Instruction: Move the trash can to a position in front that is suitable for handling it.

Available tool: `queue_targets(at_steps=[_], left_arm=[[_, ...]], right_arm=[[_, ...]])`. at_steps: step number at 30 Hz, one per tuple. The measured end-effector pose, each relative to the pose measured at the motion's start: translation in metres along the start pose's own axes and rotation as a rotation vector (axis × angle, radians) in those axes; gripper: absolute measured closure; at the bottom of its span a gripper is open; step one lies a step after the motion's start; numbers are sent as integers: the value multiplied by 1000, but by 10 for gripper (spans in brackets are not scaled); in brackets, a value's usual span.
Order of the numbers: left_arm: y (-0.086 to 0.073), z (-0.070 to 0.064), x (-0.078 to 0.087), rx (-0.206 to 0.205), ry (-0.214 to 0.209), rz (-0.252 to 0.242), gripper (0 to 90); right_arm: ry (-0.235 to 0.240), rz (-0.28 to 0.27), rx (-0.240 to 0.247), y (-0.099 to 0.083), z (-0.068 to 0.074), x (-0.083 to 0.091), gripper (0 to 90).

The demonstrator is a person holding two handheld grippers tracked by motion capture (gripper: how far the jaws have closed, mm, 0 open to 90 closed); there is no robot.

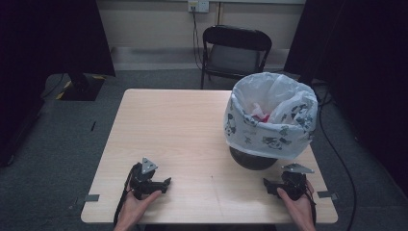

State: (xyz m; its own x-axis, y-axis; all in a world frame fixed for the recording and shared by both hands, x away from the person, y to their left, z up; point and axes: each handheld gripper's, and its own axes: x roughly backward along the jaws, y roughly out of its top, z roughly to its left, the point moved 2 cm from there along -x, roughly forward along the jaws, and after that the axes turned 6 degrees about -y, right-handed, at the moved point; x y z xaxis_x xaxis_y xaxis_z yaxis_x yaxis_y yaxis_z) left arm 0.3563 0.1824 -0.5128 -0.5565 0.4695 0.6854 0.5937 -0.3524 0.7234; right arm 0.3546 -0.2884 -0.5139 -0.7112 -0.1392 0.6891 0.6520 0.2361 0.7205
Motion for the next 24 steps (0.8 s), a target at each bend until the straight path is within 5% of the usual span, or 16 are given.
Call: queue_targets(at_steps=[5, 6, 10, 15, 24], left_arm=[[0, 0, 2, 19, -30, 1, 155], [1, -2, 4, 12, -42, 17, 159], [3, -9, 6, -31, -65, 19, 237], [13, -19, 12, -34, -110, -32, 188], [45, -36, 19, -71, -141, -141, 254]], right_arm=[[6, -11, -6, -1, -2, 2, 86], [39, -23, -4, -1, -3, 5, 166], [76, -41, -1, 1, 2, 10, 157], [90, -68, 4, 6, 3, 16, 177], [104, -128, -5, 20, -9, 34, 227]])
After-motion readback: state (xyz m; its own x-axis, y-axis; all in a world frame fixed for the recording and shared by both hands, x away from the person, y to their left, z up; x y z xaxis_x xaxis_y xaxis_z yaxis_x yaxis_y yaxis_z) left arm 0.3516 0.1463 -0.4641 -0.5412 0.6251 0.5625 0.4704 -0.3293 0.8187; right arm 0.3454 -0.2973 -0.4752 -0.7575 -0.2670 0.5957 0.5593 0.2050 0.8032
